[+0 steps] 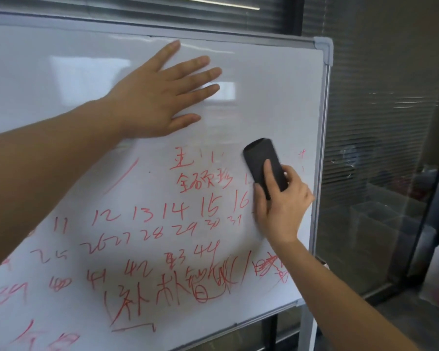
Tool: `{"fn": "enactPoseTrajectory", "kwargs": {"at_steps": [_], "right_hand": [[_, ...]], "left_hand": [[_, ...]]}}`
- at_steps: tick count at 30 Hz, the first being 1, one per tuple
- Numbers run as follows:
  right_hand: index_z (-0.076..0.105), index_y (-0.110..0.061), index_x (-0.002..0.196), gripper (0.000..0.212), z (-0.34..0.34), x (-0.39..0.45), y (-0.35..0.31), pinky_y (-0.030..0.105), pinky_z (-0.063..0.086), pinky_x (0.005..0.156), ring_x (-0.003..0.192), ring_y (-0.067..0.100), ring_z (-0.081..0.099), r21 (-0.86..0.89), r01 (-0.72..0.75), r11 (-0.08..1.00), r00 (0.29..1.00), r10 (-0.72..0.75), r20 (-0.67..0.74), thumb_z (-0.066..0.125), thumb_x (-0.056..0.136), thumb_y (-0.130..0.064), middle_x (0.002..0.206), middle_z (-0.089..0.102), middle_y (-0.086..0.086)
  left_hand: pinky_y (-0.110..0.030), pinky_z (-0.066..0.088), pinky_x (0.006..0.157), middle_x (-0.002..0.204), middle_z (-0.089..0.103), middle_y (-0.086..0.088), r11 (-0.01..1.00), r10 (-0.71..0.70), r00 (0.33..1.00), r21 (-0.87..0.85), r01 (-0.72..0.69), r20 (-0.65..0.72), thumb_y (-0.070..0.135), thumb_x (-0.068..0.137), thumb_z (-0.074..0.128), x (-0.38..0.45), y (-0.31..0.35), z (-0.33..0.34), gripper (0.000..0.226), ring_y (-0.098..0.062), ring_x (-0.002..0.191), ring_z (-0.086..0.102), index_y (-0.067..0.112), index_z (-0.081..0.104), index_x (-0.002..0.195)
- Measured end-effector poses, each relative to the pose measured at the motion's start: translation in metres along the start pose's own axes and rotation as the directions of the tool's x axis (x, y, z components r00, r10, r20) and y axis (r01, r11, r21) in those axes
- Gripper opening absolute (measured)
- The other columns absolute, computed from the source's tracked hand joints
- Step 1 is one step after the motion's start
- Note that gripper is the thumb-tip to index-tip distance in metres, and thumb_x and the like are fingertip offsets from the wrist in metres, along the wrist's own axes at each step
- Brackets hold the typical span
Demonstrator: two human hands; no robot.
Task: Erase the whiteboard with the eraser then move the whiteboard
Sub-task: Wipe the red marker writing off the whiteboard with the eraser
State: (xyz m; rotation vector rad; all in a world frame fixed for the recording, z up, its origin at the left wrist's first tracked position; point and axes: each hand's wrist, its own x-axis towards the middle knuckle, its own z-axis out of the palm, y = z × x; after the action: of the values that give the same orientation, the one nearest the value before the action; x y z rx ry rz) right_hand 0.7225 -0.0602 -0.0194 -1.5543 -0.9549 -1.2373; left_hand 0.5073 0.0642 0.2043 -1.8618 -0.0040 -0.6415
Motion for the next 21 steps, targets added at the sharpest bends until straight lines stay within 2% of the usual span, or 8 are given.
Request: {"fn": "enactPoseTrajectory", "kwargs": {"at_steps": [5,9,11,13,16,21], "right_hand": [[0.045,-0.032,0.134,0.042,-0.005,-0.018,0.004,0.044,0.034,0.084,0.089,0.031,0.053,-0.002,0.323,0.947,0.944,-0.322,0.073,0.057,0.093,-0.035,0.123,0.056,0.015],[0.048,-0.036,0.131,0.045,-0.010,-0.005,0.032,0.043,0.032,0.084,0.096,0.030,0.054,-0.039,0.422,0.906,0.905,-0.419,0.071,0.065,0.089,-0.031,0.126,0.054,0.012],[0.048,-0.035,0.131,0.044,-0.012,0.003,0.044,0.042,0.031,0.082,0.097,0.029,0.052,-0.081,0.352,0.933,0.935,-0.346,0.081,0.062,0.089,-0.031,0.127,0.054,0.012],[0.048,-0.032,0.133,0.043,-0.012,0.010,0.055,0.041,0.031,0.080,0.095,0.029,0.051,-0.137,0.204,0.969,0.979,-0.199,0.054,0.057,0.092,-0.033,0.128,0.054,0.013],[0.048,-0.028,0.137,0.043,-0.008,0.024,0.065,0.040,0.030,0.079,0.097,0.030,0.048,-0.150,0.044,0.988,0.999,-0.042,0.014,0.055,0.095,-0.032,0.129,0.052,0.015],[0.051,-0.020,0.138,0.046,-0.007,0.060,0.071,0.045,0.038,0.083,0.110,0.035,0.050,-0.008,0.037,0.999,0.999,-0.037,-0.007,0.060,0.093,-0.018,0.131,0.051,0.021]], "left_hand": [[-0.057,0.008,0.119,0.160,0.019,-0.009,1.000,-0.002,1.000,-0.015,0.002,0.003,0.050,0.102,0.011,0.001,-0.001,0.000,0.066,-0.026,0.149,0.014,0.011,0.025,0.153],[-0.056,0.008,0.119,0.160,0.022,-0.010,1.000,0.005,1.000,0.003,-0.005,-0.020,0.051,0.102,0.005,0.003,0.001,0.000,0.067,-0.027,0.149,0.016,0.011,0.024,0.153],[-0.056,0.009,0.119,0.160,0.023,-0.010,1.000,0.006,1.000,0.012,-0.006,-0.031,0.051,0.103,0.004,0.003,0.001,0.001,0.067,-0.027,0.148,0.017,0.010,0.024,0.153],[-0.056,0.010,0.119,0.159,0.024,-0.011,1.000,0.005,0.999,0.014,-0.004,-0.036,0.051,0.103,0.006,0.002,0.001,0.001,0.067,-0.027,0.148,0.018,0.010,0.026,0.152],[-0.056,0.010,0.119,0.159,0.024,-0.010,1.000,0.003,1.000,0.011,-0.002,-0.027,0.051,0.102,0.006,0.002,0.000,0.001,0.068,-0.027,0.148,0.018,0.010,0.027,0.152],[-0.055,0.008,0.120,0.160,0.021,-0.009,1.000,-0.003,1.000,0.013,0.003,-0.015,0.053,0.101,0.004,0.002,-0.001,0.002,0.069,-0.026,0.149,0.016,0.012,0.025,0.153]]}}
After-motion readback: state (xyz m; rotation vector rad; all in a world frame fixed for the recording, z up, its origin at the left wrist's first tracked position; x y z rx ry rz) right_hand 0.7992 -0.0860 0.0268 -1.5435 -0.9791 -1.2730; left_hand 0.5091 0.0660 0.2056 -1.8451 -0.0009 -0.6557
